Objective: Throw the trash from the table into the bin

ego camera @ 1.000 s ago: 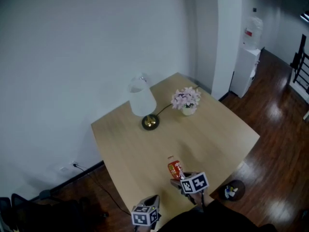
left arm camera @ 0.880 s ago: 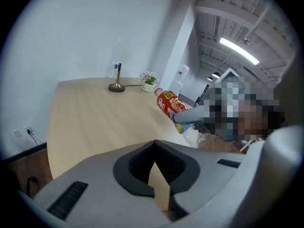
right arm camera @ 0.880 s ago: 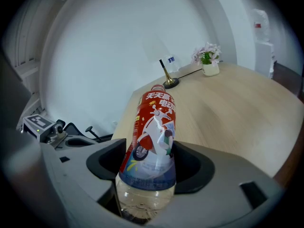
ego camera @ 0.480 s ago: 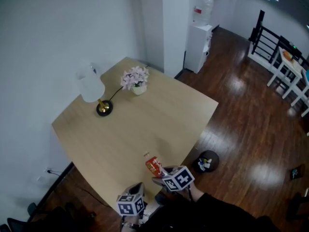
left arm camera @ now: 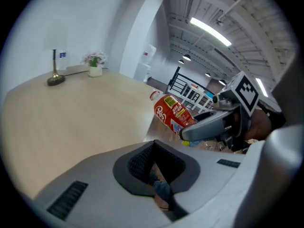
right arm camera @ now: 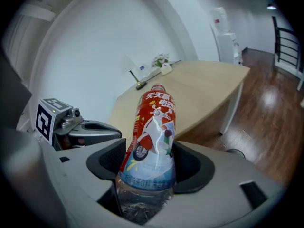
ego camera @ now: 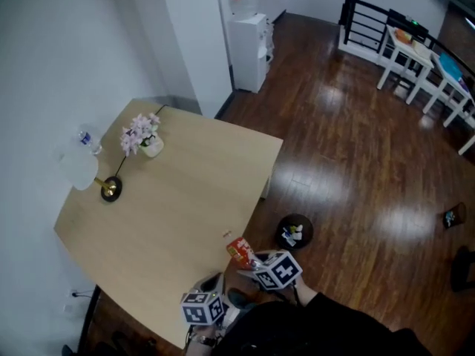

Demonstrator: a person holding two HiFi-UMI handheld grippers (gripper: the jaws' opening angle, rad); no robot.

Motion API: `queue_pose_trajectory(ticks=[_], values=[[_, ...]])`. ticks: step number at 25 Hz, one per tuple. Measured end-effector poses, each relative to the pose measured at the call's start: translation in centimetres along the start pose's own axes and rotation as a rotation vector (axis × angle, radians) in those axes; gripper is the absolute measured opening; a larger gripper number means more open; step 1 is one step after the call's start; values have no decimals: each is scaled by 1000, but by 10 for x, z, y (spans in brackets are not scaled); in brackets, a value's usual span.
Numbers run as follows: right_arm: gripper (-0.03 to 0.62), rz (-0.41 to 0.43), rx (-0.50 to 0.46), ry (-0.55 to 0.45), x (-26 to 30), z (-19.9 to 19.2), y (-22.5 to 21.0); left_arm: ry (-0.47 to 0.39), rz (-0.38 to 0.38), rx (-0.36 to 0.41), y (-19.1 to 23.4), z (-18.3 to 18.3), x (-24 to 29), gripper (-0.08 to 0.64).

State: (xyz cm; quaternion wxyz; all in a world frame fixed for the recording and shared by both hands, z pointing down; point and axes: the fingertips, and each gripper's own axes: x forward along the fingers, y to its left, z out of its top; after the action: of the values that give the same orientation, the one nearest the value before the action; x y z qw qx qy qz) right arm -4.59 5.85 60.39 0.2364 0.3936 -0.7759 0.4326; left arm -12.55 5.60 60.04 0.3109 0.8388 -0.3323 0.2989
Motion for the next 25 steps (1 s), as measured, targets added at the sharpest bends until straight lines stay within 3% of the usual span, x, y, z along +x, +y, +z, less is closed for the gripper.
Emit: queue_pose_trajectory(ticks=[6,11,20,25], values=[[314,-95,257,6,-36,-70,-110,102,-101,112,-68,15,69,5],[314,-101,338,41,-36,-101,-172,193,-122,125,-109,8,120,5],[316,-194,576,196,66,-197,-334,303,-126,85,-133,-22,216,5],[319,-294,568,304,124,-249,-406,351,-154,46,-147,-42,259,5]])
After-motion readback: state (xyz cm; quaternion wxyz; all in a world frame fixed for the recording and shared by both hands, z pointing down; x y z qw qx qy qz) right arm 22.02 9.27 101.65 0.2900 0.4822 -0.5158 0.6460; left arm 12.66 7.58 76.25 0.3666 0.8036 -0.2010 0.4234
